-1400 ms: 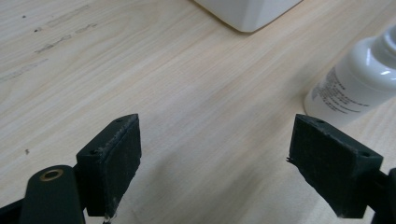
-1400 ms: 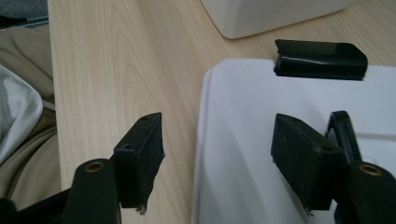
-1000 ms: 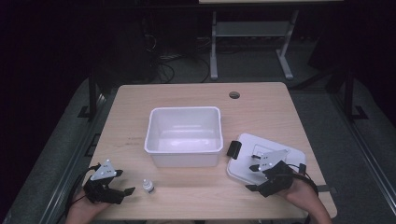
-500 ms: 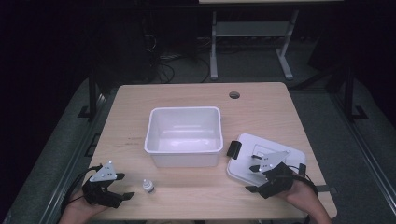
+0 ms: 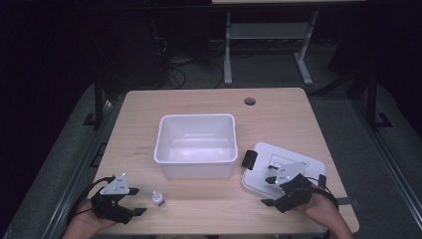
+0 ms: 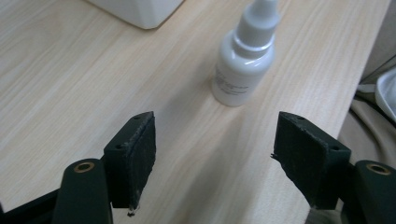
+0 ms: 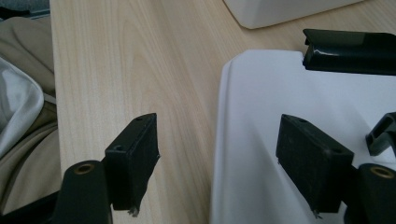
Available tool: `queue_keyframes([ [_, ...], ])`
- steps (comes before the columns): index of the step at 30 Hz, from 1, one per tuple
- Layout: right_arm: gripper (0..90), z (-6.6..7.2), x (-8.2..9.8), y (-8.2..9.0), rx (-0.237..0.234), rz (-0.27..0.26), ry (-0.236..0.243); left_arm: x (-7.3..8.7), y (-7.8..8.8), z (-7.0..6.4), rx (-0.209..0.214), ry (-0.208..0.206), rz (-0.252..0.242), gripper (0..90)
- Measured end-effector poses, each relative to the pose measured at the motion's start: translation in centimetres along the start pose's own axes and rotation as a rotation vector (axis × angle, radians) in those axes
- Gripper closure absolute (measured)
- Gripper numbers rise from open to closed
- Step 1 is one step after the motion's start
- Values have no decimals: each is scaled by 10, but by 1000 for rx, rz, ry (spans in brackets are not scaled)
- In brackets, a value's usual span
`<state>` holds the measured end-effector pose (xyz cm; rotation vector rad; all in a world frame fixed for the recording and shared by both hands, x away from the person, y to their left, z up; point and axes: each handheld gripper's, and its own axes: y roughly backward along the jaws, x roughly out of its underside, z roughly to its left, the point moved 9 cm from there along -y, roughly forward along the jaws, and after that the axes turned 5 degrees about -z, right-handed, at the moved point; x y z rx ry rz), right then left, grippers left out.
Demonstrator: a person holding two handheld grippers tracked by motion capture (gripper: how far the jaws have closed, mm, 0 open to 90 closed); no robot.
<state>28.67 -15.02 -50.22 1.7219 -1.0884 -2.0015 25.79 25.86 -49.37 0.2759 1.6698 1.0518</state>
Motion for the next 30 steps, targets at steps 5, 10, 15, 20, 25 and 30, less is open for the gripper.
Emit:
queue_keyframes([
  [5, 289, 0, -1, 1, 3, -4, 0, -5, -2, -3, 19, -14, 3, 335],
  [10, 289, 2, -2, 1, -1, -5, 6, -10, -5, -6, 36, -24, 7, 352],
  [15, 290, 1, -2, 3, 4, -9, 3, -17, -10, -9, 46, -42, 13, 348],
  [20, 289, 2, -2, 4, 3, -10, 11, -22, -15, -11, 58, -49, 20, 360],
  [25, 288, 2, -2, 4, 0, -13, 9, -26, -19, -12, 71, -61, 33, 395],
  [30, 288, 2, -2, 5, 2, -13, 12, -31, -23, -14, 85, -79, 41, 425],
])
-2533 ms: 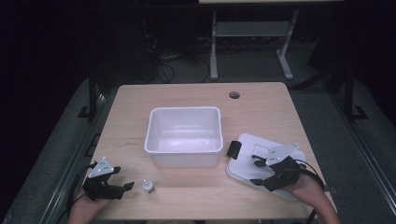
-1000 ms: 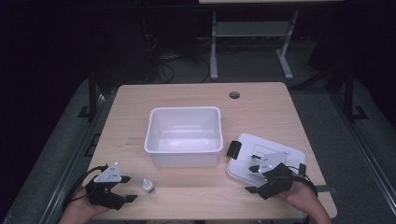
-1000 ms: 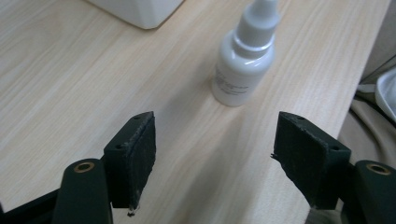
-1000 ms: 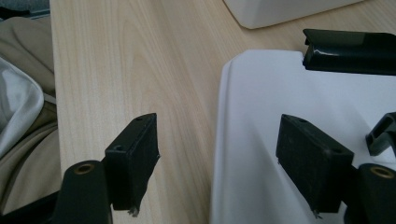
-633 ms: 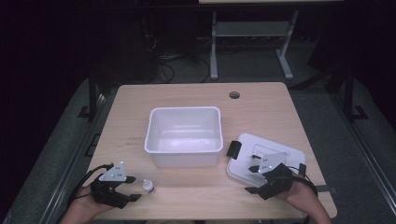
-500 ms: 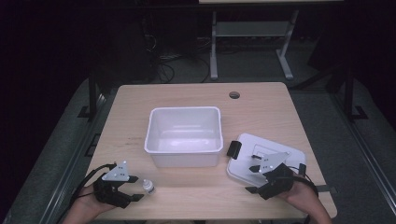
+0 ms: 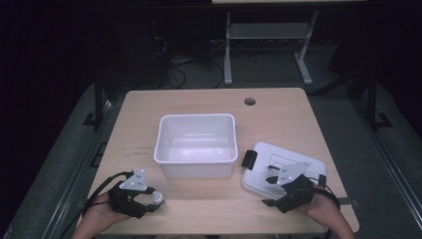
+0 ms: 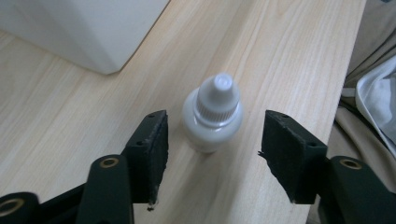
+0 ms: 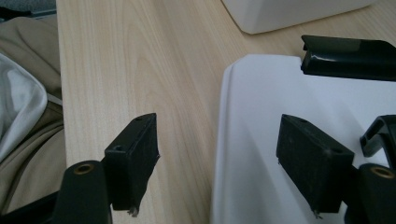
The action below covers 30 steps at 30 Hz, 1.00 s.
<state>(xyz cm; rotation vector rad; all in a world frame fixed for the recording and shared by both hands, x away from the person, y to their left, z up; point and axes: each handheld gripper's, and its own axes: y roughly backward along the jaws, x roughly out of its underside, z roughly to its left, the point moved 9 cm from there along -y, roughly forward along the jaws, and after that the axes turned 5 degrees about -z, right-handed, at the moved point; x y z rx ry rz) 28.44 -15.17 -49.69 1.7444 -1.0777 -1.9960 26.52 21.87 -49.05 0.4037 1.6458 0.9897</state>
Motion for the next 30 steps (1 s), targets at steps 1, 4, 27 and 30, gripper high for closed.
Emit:
queue_keyframes([
  [1, 288, 0, 0, 0, 0, -2, 0, -1, -1, 0, 3, -1, 2, 433],
  [4, 287, 1, 0, -1, -6, 0, 3, -3, -4, -1, 8, -15, 14, 452],
  [27, 287, 1, 0, 0, -10, -7, 7, -8, -12, 2, 16, -53, 81, 568],
  [30, 288, 2, 0, 0, -12, -3, 8, -8, -11, 2, 16, -59, 87, 577],
])
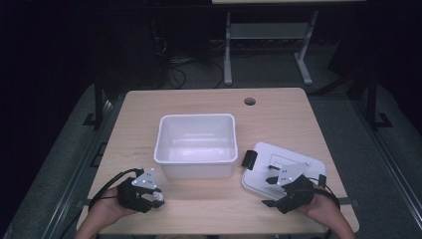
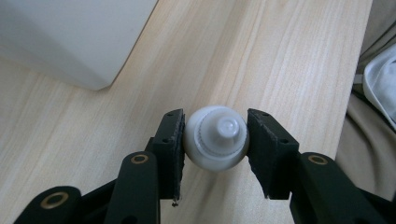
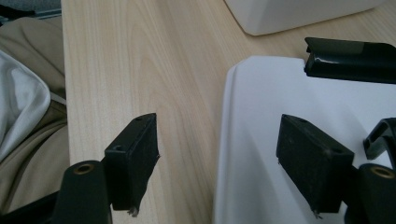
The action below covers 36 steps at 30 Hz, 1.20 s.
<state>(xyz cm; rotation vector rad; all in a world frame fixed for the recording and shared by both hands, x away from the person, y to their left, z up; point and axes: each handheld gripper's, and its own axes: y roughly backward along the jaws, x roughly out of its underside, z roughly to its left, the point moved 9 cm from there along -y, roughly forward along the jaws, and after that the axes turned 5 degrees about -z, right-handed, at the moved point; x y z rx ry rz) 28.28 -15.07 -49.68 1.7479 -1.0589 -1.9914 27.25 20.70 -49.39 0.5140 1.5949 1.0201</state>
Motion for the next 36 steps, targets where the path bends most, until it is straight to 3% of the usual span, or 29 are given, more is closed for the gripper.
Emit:
queue_keyframes([
  [18, 288, -1, 1, 1, 8, 4, -1, -2, 4, -1, -2, -6, -18, 599],
  [36, 287, -2, 1, 0, 10, 8, -1, -14, 34, -1, -17, -34, -34, 599],
])
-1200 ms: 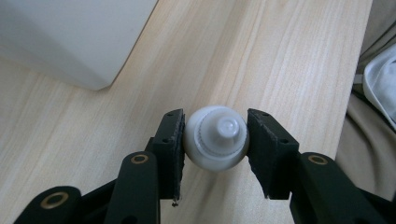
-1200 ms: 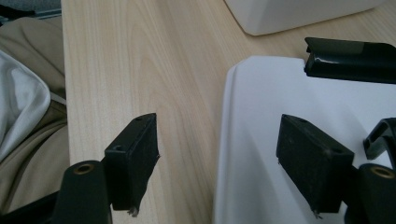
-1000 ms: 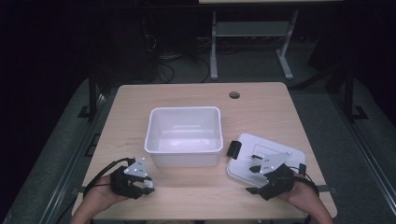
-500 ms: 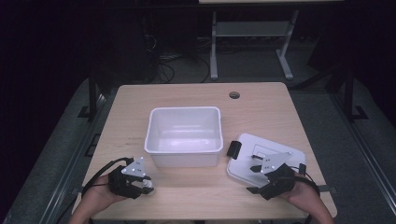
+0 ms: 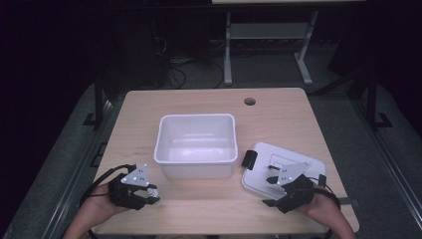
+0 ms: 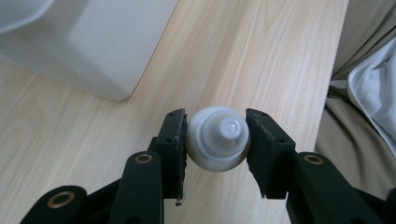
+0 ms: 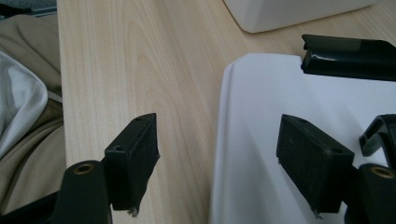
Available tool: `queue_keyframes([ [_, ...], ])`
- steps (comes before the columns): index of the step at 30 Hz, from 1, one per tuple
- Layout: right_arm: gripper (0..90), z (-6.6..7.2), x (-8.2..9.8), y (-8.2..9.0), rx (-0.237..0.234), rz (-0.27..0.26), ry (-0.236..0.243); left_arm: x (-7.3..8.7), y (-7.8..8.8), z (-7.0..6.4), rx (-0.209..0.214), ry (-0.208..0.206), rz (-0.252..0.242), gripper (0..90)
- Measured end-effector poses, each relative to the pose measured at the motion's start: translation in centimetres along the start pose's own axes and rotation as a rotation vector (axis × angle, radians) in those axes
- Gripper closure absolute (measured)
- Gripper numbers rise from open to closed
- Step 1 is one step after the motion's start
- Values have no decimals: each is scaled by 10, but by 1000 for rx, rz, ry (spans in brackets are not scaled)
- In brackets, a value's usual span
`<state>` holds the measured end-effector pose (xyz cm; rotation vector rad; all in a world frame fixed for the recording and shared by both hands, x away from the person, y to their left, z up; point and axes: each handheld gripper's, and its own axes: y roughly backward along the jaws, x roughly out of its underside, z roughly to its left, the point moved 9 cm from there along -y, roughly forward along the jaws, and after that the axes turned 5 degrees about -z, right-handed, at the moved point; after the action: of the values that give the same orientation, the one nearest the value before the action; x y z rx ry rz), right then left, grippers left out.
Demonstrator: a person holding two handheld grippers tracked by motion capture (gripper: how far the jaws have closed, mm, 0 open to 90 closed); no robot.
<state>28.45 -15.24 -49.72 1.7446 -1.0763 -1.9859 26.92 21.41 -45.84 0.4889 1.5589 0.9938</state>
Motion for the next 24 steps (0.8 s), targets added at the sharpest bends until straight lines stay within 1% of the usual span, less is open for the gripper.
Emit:
queue_keyframes([
  [2, 287, 0, 0, 0, -1, 1, -4, -2, 4, 1, -3, -2, 5, 599],
  [5, 287, 0, 0, -1, -2, 3, 4, -5, 9, 2, -4, -9, 3, 599],
  [7, 287, 0, 0, -1, -3, 4, 6, -8, 12, 1, -6, -3, -7, 599],
  [11, 287, 1, 0, -2, -7, 5, 2, -12, 19, 3, -10, -18, 2, 599],
  [13, 287, 0, 0, -1, -5, 6, 1, -15, 22, 4, -12, -18, 0, 599],
  [15, 287, 0, 0, 0, -3, 3, 1, -18, 26, 4, -10, -16, -6, 599],
  [20, 287, 0, 0, 0, -1, 3, -1, -25, 33, 7, -5, -34, 2, 599],
  [24, 287, -1, -2, 2, 2, -7, 3, -29, 38, 8, -6, -31, -1, 600],
])
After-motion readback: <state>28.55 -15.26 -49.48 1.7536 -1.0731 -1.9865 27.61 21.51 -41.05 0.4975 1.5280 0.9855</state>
